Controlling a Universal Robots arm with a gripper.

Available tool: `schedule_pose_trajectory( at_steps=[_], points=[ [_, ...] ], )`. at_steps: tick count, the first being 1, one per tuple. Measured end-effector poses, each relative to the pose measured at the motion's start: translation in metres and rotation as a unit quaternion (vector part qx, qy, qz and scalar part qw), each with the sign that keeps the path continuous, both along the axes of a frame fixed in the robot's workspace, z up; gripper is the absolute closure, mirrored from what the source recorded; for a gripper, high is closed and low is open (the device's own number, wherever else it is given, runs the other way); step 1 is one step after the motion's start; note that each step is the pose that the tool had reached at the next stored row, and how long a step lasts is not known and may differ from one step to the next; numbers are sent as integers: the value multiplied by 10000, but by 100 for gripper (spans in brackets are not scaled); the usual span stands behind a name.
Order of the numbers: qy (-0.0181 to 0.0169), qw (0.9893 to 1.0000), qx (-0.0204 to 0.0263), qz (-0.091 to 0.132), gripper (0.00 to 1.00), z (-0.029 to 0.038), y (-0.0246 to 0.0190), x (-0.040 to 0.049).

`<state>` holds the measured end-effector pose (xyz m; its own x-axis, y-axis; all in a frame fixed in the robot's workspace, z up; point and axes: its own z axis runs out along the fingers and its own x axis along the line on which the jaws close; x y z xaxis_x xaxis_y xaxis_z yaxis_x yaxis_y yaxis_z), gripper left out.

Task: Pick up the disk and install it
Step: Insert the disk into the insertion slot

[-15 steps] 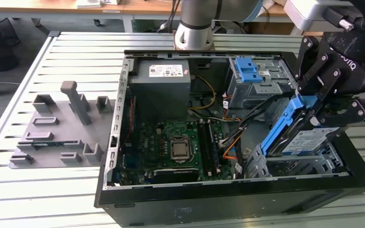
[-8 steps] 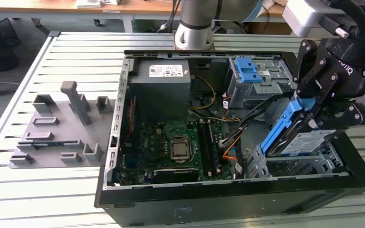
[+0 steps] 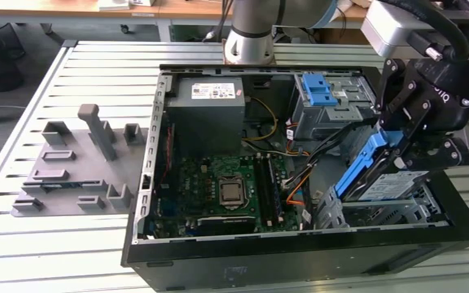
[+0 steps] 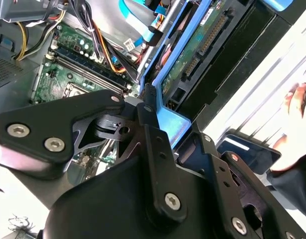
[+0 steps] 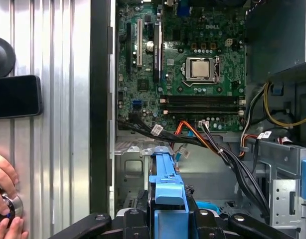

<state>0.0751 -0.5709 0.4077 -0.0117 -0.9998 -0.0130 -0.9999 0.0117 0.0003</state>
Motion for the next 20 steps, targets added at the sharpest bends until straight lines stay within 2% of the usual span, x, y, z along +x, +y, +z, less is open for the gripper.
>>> schedule_pose_trajectory(
  at_steps=[20],
  points=[
    [0, 10000, 1, 0, 64, -231, -2, 0]
  ],
)
